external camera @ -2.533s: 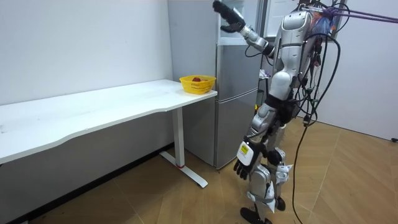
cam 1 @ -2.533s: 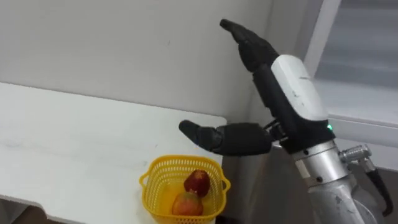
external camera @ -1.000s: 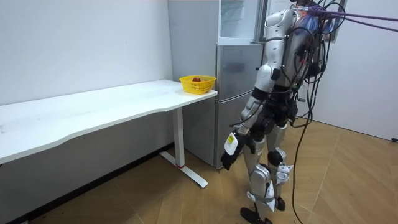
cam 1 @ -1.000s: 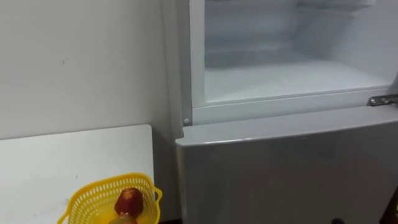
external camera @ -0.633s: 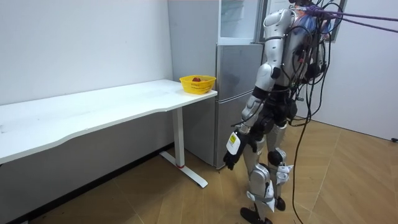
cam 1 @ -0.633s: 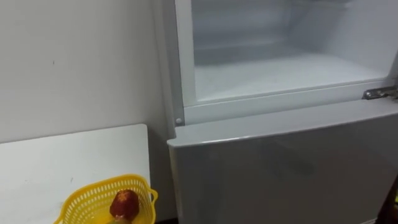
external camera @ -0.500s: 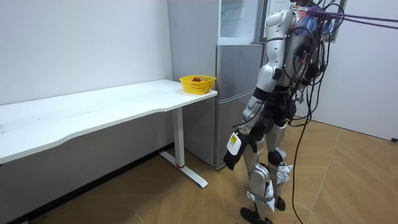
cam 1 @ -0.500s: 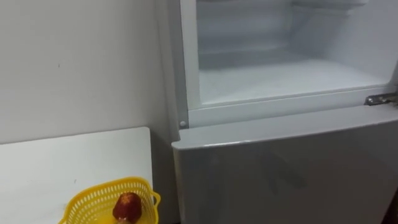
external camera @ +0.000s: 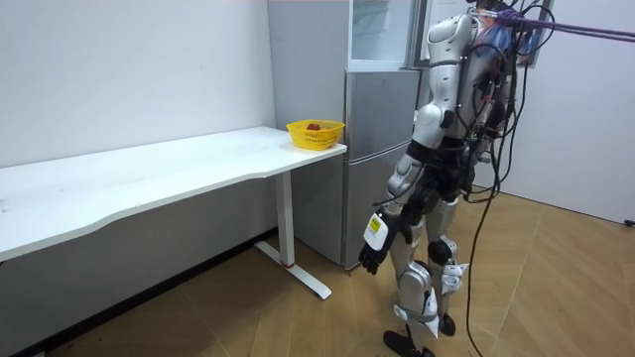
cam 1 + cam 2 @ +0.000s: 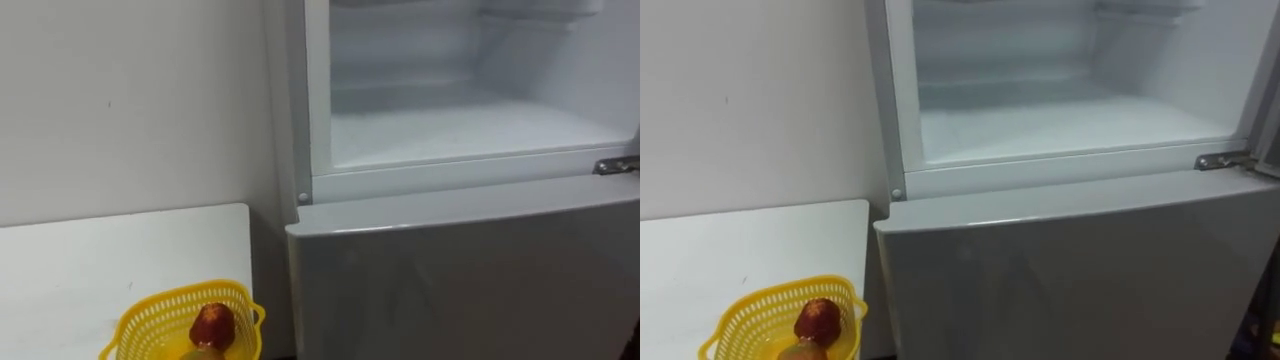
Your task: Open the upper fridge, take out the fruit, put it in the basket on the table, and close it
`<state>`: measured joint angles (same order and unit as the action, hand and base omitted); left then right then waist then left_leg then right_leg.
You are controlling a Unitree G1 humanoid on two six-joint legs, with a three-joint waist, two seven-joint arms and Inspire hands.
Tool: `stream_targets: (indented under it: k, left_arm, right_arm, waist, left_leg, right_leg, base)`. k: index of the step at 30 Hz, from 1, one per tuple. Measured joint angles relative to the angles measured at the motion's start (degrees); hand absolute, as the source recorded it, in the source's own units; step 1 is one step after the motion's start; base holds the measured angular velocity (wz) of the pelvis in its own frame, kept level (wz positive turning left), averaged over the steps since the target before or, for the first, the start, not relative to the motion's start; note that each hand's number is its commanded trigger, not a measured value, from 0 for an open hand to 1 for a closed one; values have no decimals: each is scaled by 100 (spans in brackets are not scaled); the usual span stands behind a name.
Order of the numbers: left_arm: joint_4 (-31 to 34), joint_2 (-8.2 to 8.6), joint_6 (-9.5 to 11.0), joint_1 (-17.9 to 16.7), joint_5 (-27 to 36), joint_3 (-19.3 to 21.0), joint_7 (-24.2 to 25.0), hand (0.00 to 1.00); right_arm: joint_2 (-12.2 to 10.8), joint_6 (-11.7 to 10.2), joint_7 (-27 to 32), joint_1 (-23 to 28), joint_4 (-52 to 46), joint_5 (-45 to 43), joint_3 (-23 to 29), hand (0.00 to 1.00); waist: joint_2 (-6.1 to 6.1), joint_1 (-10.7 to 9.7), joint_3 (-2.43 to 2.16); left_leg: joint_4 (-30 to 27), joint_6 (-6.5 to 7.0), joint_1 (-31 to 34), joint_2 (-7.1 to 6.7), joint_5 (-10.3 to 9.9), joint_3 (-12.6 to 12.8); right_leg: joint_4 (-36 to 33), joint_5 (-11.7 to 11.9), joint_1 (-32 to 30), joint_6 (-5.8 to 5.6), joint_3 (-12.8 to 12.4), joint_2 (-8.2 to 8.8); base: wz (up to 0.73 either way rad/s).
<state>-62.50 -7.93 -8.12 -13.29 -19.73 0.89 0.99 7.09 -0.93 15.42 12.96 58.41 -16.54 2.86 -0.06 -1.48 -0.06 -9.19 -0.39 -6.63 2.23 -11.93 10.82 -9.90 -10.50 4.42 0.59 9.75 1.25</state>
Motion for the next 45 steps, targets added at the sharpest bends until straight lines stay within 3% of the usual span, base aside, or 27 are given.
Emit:
stream_targets:
  k: [3,9,13,20,23,27,33,36,45]
  left_arm:
    - [24,-7,-59,49,-73,2,101,0]
    - [72,-26,-81,49,-135,122,206,0]
    - [66,-13,-111,7,-188,168,203,0]
    - [62,42,-119,-161,-218,603,200,0]
    - [72,42,-121,-194,-219,790,200,0]
    - [73,38,-120,-202,-226,1129,206,0]
    - [186,13,-172,-272,-242,1476,211,0]
    - [296,-66,-194,-327,-245,1516,215,0]
    - [589,-262,-356,-408,-245,1721,315,0]
  right_arm:
    - [6,151,-280,-184,226,394,-121,0]
    - [-8,233,-779,-443,734,2217,-81,0]
    - [-28,272,-1044,-400,1045,3750,307,0]
    - [-59,479,-1158,-362,1298,6438,1290,0]
    - [-56,485,-1094,-397,1274,7177,1800,0]
    - [43,530,-1002,-575,1218,7543,2406,0]
    - [453,592,-681,-864,1018,7636,3031,0]
    - [744,604,-606,-1080,1041,7628,3319,0]
    - [1933,719,57,-1718,771,7212,3683,0]
  waist:
    - [-20,40,8]
    - [-46,22,13]
    - [-47,-92,24]
    - [-70,-309,40]
    - [-107,-365,11]
    - [-115,-475,6]
    - [-163,-507,-13]
    - [-243,-540,-11]
    - [-399,-629,-11]
  left_leg:
    - [10,-6,16,1,-4,-13]
    - [-27,-12,93,-1,-11,-35]
    - [-34,-12,86,-12,-10,-26]
    - [-35,-13,-10,-27,-11,-15]
    - [-48,-14,-17,-23,-10,-42]
    - [-49,-13,-17,-37,-10,-169]
    - [-49,-10,-25,-66,-8,-189]
    - [-42,-9,-40,-72,-7,-186]
    - [-43,-8,21,-78,-6,-171]
  right_leg:
    - [9,2,-2,3,40,4]
    - [17,6,-24,7,67,11]
    - [48,-11,67,-6,147,34]
    - [111,-83,162,-7,194,41]
    - [108,-82,165,-4,205,38]
    - [104,-78,187,1,231,44]
    - [12,-107,130,-16,252,79]
    - [13,-109,151,-20,272,83]
    - [-10,-106,49,-24,169,41]
  base:
    - [4]
    - [3]
    - [9]
    - [5]
    - [2]
    - [3]
    - [2]
    - [3]
    - [-6]
